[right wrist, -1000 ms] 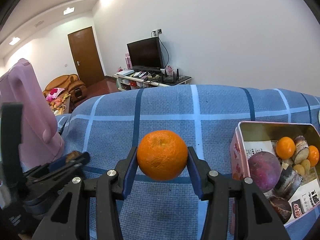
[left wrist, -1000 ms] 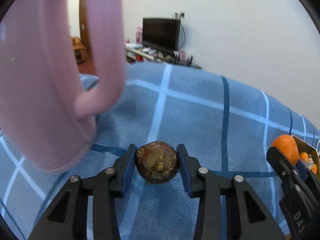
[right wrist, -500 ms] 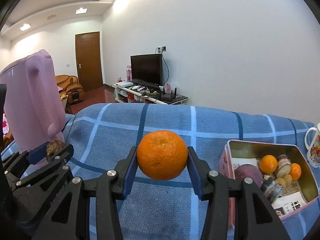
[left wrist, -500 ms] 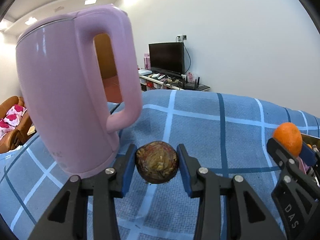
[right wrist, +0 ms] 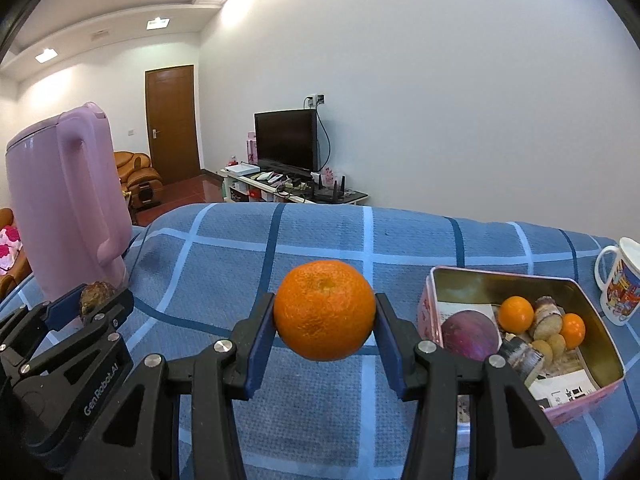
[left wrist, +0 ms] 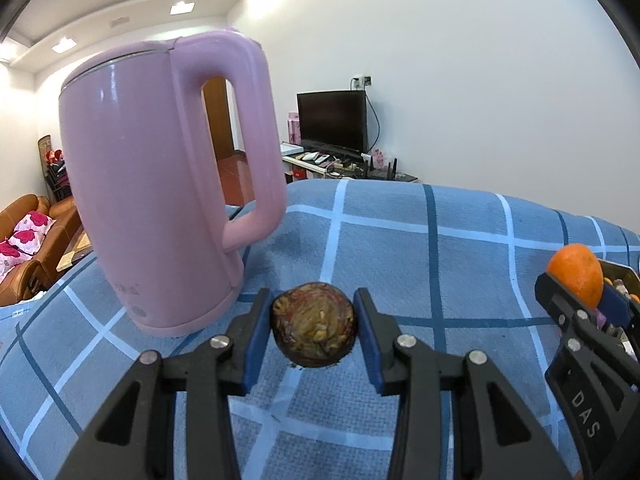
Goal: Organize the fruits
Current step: 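Carry the mangosteen with the left tool while the right tool carries the orange toward the tin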
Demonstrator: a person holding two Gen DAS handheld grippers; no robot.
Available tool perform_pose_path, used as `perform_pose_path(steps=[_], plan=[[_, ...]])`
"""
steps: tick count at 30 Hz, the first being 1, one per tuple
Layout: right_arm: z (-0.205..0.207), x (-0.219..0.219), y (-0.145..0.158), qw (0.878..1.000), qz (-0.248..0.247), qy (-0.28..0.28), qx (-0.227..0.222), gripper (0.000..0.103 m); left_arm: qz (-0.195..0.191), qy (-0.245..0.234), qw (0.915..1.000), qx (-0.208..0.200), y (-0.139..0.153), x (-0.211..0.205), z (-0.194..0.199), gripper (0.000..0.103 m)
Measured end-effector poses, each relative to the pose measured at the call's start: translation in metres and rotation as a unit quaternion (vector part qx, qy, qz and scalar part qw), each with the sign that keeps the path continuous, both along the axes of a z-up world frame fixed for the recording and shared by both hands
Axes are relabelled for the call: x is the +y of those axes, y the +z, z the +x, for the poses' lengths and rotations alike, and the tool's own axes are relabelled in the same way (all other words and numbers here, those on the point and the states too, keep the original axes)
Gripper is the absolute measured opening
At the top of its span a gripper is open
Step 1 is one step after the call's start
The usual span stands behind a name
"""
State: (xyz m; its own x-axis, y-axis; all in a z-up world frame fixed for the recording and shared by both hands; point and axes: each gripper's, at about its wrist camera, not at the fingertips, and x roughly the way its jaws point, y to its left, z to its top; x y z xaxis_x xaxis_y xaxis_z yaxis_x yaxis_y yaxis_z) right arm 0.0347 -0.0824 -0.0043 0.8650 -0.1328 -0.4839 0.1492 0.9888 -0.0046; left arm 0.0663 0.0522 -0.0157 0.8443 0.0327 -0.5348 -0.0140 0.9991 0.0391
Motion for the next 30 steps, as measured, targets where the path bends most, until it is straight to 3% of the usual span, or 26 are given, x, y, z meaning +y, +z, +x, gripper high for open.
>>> perform_pose_path(steps=[30], plan=[[-0.042,-0.008,0.002,1.000,-0.007,0.006,-0.006,0.050,-0.009,-0.002,0.9997,-0.023,0.003,-0.005,-0.043,0.043]])
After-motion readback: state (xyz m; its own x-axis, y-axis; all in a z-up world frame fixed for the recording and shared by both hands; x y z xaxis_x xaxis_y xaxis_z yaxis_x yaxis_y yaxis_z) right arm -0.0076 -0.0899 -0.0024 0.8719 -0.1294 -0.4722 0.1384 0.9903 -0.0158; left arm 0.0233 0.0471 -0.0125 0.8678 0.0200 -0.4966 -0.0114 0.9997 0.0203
